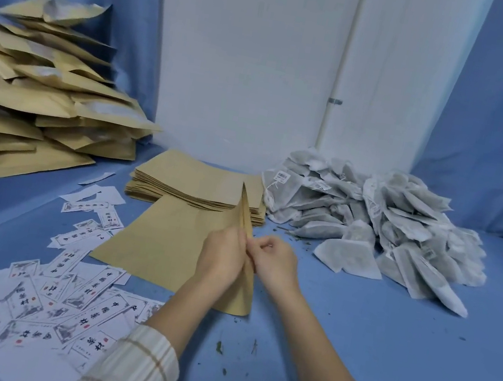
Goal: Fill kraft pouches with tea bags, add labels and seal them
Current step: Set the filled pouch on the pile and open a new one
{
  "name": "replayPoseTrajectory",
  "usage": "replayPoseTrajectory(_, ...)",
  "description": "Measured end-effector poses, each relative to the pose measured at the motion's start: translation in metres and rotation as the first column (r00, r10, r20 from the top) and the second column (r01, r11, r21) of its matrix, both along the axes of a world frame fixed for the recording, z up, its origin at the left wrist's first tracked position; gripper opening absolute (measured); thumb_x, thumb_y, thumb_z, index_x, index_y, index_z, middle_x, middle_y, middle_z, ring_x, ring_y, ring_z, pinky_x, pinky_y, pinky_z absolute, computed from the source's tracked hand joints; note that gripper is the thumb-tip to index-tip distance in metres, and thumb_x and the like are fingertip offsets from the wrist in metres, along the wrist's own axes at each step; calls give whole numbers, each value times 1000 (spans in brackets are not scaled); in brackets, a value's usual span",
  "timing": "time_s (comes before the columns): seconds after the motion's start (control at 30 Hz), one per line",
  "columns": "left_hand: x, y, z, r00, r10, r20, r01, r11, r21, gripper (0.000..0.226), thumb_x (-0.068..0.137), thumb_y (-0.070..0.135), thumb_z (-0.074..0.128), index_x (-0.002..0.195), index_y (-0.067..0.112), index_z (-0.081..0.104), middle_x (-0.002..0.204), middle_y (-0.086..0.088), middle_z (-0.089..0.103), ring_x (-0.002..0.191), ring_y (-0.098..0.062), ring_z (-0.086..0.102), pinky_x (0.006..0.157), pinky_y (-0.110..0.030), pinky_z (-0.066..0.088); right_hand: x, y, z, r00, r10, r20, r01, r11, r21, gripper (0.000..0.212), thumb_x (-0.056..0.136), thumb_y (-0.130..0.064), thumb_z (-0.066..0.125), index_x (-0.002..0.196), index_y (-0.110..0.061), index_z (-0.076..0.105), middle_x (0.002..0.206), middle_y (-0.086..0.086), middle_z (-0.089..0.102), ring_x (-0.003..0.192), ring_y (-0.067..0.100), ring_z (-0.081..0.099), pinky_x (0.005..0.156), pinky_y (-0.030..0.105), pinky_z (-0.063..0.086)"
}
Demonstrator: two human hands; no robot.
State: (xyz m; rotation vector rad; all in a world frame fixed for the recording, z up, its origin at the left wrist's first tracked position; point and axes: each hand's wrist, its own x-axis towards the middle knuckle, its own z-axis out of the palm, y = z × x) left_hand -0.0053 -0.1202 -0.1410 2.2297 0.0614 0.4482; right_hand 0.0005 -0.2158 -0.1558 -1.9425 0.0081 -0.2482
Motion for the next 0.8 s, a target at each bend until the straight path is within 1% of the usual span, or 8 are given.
replayPoseTrajectory(0.03, 1, -1, -1, 1000, -23, 14, 23, 1000, 21, 29, 95, 14, 38, 85, -2, 60, 90, -23, 65, 89, -37, 59, 71, -33, 41, 0, 2, -2, 993, -31, 112, 53, 979, -199, 23, 90, -27, 54, 71, -17, 47, 62, -4, 54, 64, 17, 53, 54, 16, 38)
replayPoseTrajectory(0.1, 4, -3, -2, 998, -43, 38, 41, 998, 54, 26, 94, 14, 40, 78, -1, 54, 87, -24, 63, 86, -39, 58, 58, -26, 27, -2, 3, -6, 969, -10, 245, 90, 944, -318, 23, 94, -27, 46, 77, -14, 36, 57, -7, 42, 55, 14, 43, 45, 19, 28)
replayPoseTrajectory(0.23, 5, -9, -6, 997, 3, 82, -7, 999, 47, 19, 92, 8, 43, 75, 3, 49, 76, -20, 60, 77, -37, 56, 57, -23, 23, 2, 0, -8, 960, -56, 276, 117, 971, -207, 30, 91, -21, 48, 67, -23, 30, 58, -8, 44, 53, 10, 42, 47, 22, 31)
replayPoseTrajectory(0.37, 8, -9, -10, 991, 116, 64, -117, 993, 1, 22, 94, 10, 42, 90, -6, 56, 94, -27, 63, 89, -40, 57, 61, -29, 28, 8, -4, -12, 959, -201, 199, 221, 972, -83, 30, 89, -13, 45, 65, -21, 29, 61, -6, 44, 56, 11, 42, 48, 22, 32)
replayPoseTrajectory(0.43, 10, -4, -9, 987, 147, 61, -146, 989, -16, 25, 95, 11, 42, 93, -9, 55, 96, -29, 62, 94, -42, 57, 64, -31, 29, 13, -12, -16, 960, -239, 147, 242, 970, 0, 27, 90, -11, 43, 67, -19, 32, 64, -6, 45, 61, 14, 44, 50, 14, 35)
replayPoseTrajectory(0.57, 12, -6, 2, 993, 62, 97, -87, 954, 286, 25, 98, 14, 37, 97, -4, 53, 88, -25, 61, 91, -42, 59, 67, -37, 38, 13, -16, -18, 968, -143, 206, 168, 979, -112, 13, 87, -17, 55, 86, -18, 43, 70, -9, 54, 67, 11, 51, 54, 10, 33)
replayPoseTrajectory(0.67, 10, -11, 9, 988, 42, 151, -118, 833, 541, 21, 97, 14, 35, 101, 2, 53, 83, -16, 60, 94, -38, 61, 71, -38, 42, 15, -24, -6, 894, -73, 441, 284, 855, -434, 10, 80, -14, 59, 89, -16, 57, 82, -7, 40, 77, 14, 43, 63, 25, 38)
replayPoseTrajectory(0.8, 6, -19, 17, 984, -34, 175, -103, 691, 716, 18, 95, 12, 35, 102, 7, 51, 96, -15, 66, 90, -35, 62, 60, -34, 33, 22, -29, 6, 936, 238, 257, -77, 856, -511, 27, 85, -13, 41, 66, -31, 49, 69, -14, 44, 72, 6, 40, 64, 21, 29)
